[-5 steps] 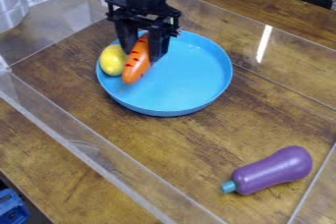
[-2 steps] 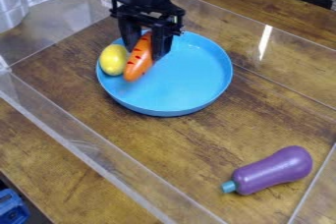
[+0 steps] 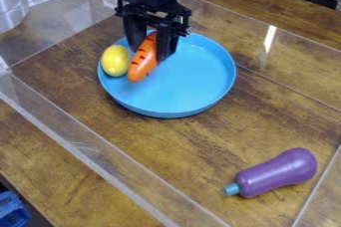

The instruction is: Move the carrot to the right side

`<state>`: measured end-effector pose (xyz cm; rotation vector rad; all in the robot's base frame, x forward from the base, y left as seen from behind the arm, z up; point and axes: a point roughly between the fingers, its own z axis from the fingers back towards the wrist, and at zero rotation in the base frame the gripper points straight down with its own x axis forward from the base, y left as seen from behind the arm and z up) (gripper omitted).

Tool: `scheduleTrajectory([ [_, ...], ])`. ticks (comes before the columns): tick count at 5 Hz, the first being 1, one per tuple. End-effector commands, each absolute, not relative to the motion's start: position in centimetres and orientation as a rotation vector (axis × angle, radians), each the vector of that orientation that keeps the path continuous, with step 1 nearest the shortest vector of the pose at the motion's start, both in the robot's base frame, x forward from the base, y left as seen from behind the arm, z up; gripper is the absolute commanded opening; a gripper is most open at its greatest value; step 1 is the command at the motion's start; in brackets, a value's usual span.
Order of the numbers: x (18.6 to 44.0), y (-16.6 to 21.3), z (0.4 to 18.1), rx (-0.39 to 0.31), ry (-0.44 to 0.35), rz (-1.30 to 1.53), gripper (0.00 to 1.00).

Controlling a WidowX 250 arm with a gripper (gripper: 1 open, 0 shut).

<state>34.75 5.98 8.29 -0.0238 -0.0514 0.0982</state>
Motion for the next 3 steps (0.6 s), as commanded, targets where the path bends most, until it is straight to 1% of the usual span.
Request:
scheduleTrajectory([
  [1, 35.63, 5.37, 12.49, -0.004, -0.169, 0.068, 0.0],
  [3, 35.57, 4.67, 12.79, 0.002, -0.161, 0.047, 0.0],
])
